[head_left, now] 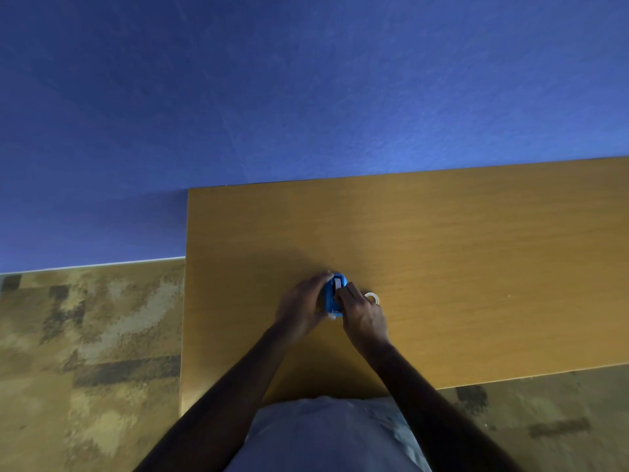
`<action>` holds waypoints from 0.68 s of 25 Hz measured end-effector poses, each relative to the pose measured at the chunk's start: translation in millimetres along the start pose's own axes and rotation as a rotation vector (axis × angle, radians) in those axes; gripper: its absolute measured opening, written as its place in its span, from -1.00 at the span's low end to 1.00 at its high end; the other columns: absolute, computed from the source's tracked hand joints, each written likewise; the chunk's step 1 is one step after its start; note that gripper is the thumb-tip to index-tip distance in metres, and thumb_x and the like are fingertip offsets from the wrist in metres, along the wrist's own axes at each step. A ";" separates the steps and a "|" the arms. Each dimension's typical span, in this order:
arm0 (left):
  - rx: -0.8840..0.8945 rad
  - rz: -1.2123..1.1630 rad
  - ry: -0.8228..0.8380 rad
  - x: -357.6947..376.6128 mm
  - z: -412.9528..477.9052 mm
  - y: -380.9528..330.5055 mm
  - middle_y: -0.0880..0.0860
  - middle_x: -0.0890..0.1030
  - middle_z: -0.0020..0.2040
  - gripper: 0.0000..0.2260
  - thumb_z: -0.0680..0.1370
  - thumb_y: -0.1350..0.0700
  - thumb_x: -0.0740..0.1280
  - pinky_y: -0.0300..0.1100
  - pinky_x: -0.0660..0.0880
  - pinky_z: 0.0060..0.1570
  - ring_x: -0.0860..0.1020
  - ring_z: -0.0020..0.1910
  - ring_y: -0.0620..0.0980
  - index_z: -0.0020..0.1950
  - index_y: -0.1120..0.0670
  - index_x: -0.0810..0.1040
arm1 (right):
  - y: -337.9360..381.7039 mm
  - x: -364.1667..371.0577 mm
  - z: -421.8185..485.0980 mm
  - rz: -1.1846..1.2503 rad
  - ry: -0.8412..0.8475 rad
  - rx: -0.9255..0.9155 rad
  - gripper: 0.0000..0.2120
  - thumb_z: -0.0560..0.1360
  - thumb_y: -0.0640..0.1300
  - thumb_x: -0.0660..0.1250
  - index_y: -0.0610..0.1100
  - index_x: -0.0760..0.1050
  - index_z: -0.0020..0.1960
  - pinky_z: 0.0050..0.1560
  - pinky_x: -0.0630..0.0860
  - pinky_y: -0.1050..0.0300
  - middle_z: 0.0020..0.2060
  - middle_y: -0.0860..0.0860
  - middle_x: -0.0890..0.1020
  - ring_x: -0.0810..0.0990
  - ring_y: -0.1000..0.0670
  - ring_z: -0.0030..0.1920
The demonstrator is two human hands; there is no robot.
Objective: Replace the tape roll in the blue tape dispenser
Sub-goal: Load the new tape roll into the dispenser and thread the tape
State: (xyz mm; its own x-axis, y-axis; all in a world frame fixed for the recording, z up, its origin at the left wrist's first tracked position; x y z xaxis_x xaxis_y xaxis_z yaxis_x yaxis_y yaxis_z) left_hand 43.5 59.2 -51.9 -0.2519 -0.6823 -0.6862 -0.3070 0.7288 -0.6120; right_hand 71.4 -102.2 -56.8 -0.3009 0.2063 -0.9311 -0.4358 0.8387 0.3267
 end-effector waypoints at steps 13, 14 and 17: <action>-0.005 0.128 -0.035 -5.1 -1.9 -4.9 -0.10 0.54 0.57 -0.18 0.43 -0.11 0.65 0.05 0.57 0.41 0.53 0.53 0.03 0.63 -0.14 0.38 | -2.4 3.0 -17.4 0.041 -0.097 -0.003 -0.87 0.62 -0.31 0.43 -0.10 0.61 0.06 -0.49 0.63 -0.11 -0.07 -0.03 0.64 0.68 -0.11 -0.29; -0.009 0.130 -0.033 -5.2 -2.2 -4.7 -0.10 0.53 0.58 -0.17 0.43 -0.12 0.65 0.05 0.57 0.41 0.53 0.54 0.03 0.63 -0.14 0.37 | -2.1 3.7 -18.0 0.039 -0.093 -0.005 -0.88 0.62 -0.31 0.42 -0.11 0.61 0.06 -0.48 0.63 -0.12 -0.06 -0.03 0.64 0.68 -0.11 -0.29; -0.022 0.148 -0.024 -4.0 -2.1 -4.6 -0.11 0.53 0.57 -0.17 0.43 -0.18 0.63 0.08 0.59 0.39 0.54 0.51 0.03 0.64 -0.16 0.35 | -3.3 5.9 -21.4 0.057 -0.099 0.005 -0.89 0.64 -0.31 0.40 -0.13 0.63 0.07 -0.47 0.63 -0.12 -0.07 -0.04 0.65 0.67 -0.11 -0.30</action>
State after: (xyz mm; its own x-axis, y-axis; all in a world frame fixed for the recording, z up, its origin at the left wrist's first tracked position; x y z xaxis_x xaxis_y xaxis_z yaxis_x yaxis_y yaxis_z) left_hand 44.0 58.4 -45.5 -0.2745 -0.5656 -0.7777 -0.2881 0.8199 -0.4947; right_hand 53.0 -114.5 -59.9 -0.2400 0.3025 -0.9224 -0.4158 0.8266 0.3792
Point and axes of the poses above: each hand's wrist, its own z-axis towards the middle knuckle, its own x-axis out of the palm, y = z × x, the point moved 3 cm from there along z, towards the middle knuckle
